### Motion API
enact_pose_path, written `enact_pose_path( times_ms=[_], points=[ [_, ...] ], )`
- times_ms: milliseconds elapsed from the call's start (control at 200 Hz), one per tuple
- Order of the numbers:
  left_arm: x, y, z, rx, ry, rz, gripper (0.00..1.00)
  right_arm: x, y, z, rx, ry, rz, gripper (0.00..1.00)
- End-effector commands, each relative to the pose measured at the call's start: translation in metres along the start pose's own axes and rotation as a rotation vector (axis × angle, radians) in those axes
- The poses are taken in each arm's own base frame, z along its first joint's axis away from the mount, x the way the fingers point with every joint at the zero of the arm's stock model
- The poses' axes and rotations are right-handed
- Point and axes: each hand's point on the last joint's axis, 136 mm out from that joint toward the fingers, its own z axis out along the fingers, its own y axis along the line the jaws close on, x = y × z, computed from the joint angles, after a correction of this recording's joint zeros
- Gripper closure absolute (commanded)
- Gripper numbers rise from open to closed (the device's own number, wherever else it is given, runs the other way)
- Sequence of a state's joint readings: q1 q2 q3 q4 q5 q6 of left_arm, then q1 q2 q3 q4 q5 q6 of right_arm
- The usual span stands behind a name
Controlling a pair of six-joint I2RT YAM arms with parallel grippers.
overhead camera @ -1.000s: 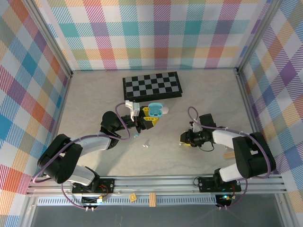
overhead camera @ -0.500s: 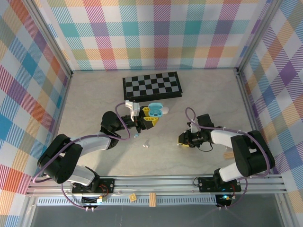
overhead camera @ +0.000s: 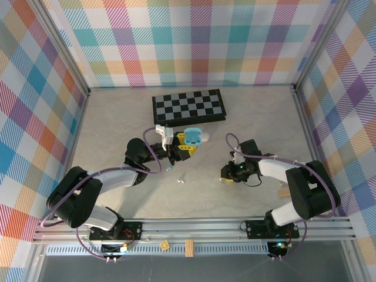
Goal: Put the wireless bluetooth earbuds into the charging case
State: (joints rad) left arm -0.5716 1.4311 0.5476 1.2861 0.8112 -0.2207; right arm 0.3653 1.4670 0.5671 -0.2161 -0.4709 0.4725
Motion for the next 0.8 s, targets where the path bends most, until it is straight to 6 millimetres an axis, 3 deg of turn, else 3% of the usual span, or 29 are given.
enact_pose_path(
  times_ms=[0, 405, 795],
  points=[
    [-0.019, -0.007, -0.002, 0.027, -0.047, 0.062, 0.61, -0.006, 0.003, -0.003, 0.064, -0.030, -0.032, 0.77],
    [-0.016, -0.005, -0.002, 0.021, -0.043, 0.061, 0.61, -0.014, 0.016, -0.033, 0.186, -0.107, -0.100, 0.80],
    [-0.007, 0.004, 0.002, 0.009, -0.027, 0.050, 0.61, -0.024, 0.010, -0.068, 0.500, -0.112, -0.190, 0.80]
  ],
)
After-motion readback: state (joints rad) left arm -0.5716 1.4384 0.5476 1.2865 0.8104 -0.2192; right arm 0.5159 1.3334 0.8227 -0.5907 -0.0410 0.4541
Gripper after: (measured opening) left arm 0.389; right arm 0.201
